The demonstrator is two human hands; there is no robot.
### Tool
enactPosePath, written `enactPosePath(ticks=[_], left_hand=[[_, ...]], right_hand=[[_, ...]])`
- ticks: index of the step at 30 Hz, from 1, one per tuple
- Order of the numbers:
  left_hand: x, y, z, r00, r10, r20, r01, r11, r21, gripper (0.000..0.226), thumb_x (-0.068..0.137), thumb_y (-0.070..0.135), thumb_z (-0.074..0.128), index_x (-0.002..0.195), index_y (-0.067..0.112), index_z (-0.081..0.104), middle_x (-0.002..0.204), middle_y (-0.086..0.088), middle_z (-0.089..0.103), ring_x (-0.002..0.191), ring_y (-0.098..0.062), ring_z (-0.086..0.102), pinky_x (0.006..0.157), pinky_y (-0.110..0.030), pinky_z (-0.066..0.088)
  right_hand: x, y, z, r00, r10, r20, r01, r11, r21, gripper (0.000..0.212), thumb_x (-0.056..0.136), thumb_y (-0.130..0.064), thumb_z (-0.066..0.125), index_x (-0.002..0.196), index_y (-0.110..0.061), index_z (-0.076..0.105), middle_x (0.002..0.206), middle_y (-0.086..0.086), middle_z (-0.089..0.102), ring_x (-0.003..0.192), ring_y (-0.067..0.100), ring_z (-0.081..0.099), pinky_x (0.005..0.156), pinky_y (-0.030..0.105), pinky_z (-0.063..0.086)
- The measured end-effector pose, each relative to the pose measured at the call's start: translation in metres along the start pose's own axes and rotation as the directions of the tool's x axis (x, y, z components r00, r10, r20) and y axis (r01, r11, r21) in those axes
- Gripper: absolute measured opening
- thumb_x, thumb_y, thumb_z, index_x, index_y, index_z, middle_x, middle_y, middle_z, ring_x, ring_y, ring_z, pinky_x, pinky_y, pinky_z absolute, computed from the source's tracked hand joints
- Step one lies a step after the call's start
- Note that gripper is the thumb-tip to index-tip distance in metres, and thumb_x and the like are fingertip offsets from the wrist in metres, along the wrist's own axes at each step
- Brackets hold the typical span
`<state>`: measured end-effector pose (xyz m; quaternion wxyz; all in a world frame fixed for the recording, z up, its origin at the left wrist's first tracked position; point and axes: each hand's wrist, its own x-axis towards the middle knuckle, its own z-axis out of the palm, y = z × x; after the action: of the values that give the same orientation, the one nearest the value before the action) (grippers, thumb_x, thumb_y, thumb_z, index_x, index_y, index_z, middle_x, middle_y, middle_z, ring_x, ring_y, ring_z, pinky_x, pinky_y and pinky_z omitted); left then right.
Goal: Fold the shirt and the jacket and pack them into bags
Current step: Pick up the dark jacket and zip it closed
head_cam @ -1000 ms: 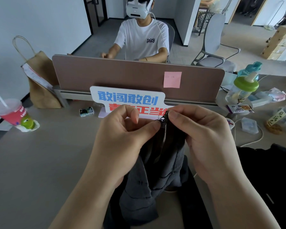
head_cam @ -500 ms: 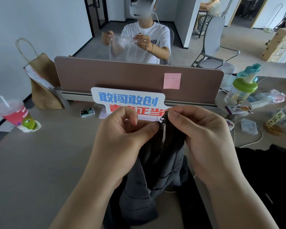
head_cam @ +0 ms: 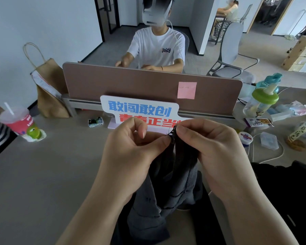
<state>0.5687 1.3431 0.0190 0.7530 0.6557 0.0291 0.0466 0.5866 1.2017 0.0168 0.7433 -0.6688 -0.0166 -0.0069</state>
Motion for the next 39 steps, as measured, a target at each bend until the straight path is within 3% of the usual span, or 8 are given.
enactPosePath(ticks=[6,10,16,26,29,33,36,39], left_hand=[[0.005,-0.007,0.001,1.0,-0.001,-0.013,0.002,1.0,0.024,0.043,0.078,-0.008,0.067,0.068,0.016,0.033,0.075,-0.011,0.075,0.067,-0.018,0.07,0.067,-0.033,0.052],[0.009,-0.012,0.0,0.992,0.127,-0.006,-0.123,0.971,0.204,0.04,0.078,-0.008,0.067,0.067,0.02,0.04,0.073,0.003,0.074,0.066,-0.009,0.068,0.065,-0.025,0.051],[0.012,-0.018,0.006,0.958,0.287,0.02,-0.272,0.878,0.394,0.04,0.075,-0.004,0.072,0.069,0.032,0.055,0.072,0.018,0.069,0.067,0.003,0.065,0.063,-0.006,0.046],[0.01,-0.026,0.012,0.945,0.322,-0.052,-0.291,0.906,0.309,0.047,0.078,-0.018,0.058,0.064,0.018,0.031,0.074,0.005,0.069,0.066,0.0,0.061,0.066,-0.008,0.045],[0.009,-0.028,0.007,0.951,0.297,-0.081,-0.262,0.919,0.295,0.05,0.077,-0.018,0.059,0.063,0.021,0.031,0.069,0.01,0.069,0.065,-0.001,0.063,0.066,-0.012,0.048],[0.009,-0.029,0.006,0.958,0.26,-0.118,-0.218,0.934,0.285,0.055,0.076,-0.016,0.061,0.059,0.026,0.03,0.069,0.01,0.071,0.065,-0.002,0.065,0.064,-0.013,0.049],[0.008,-0.028,0.009,0.957,0.249,-0.15,-0.209,0.948,0.242,0.055,0.077,-0.013,0.061,0.058,0.028,0.029,0.069,0.008,0.072,0.067,-0.002,0.065,0.067,-0.013,0.048],[0.009,-0.03,0.009,0.96,0.22,-0.174,-0.184,0.961,0.205,0.056,0.08,-0.015,0.057,0.058,0.029,0.03,0.068,0.005,0.071,0.068,-0.009,0.064,0.071,-0.025,0.051]], right_hand=[[0.002,-0.001,-0.003,0.998,-0.051,0.04,0.058,0.975,-0.213,0.013,0.08,-0.008,0.07,0.077,-0.02,0.074,0.077,-0.003,0.074,0.076,0.01,0.069,0.075,0.025,0.053],[-0.001,-0.001,-0.006,0.985,-0.138,0.1,0.16,0.95,-0.266,0.021,0.075,-0.002,0.074,0.076,-0.023,0.072,0.074,-0.008,0.073,0.069,0.002,0.065,0.067,0.012,0.048],[0.001,0.006,-0.013,0.98,-0.2,0.005,0.191,0.928,-0.32,0.029,0.073,0.001,0.075,0.072,-0.027,0.069,0.073,-0.015,0.073,0.067,-0.003,0.066,0.066,0.011,0.05],[-0.004,0.018,-0.009,0.994,-0.102,0.035,0.106,0.981,-0.162,0.009,0.066,-0.021,0.075,0.074,-0.022,0.071,0.074,-0.004,0.074,0.069,0.006,0.067,0.066,0.018,0.051],[-0.007,0.017,-0.007,0.994,-0.106,0.027,0.11,0.962,-0.251,0.014,0.071,-0.014,0.081,0.067,-0.019,0.068,0.067,-0.007,0.071,0.062,0.002,0.062,0.061,0.017,0.049],[-0.007,0.023,0.0,0.968,-0.251,-0.027,0.222,0.898,-0.38,0.024,0.072,-0.007,0.079,0.067,-0.026,0.066,0.074,-0.013,0.072,0.067,0.0,0.066,0.064,0.012,0.05],[-0.006,0.035,0.002,0.981,-0.18,-0.079,0.168,0.976,-0.136,0.016,0.066,-0.017,0.084,0.066,-0.02,0.068,0.077,0.0,0.074,0.073,0.01,0.07,0.071,0.024,0.055],[-0.008,0.042,0.003,0.994,0.035,0.107,-0.063,0.959,0.275,0.036,0.047,-0.038,0.091,0.066,-0.018,0.068,0.075,0.009,0.072,0.073,0.02,0.067,0.071,0.031,0.056]])
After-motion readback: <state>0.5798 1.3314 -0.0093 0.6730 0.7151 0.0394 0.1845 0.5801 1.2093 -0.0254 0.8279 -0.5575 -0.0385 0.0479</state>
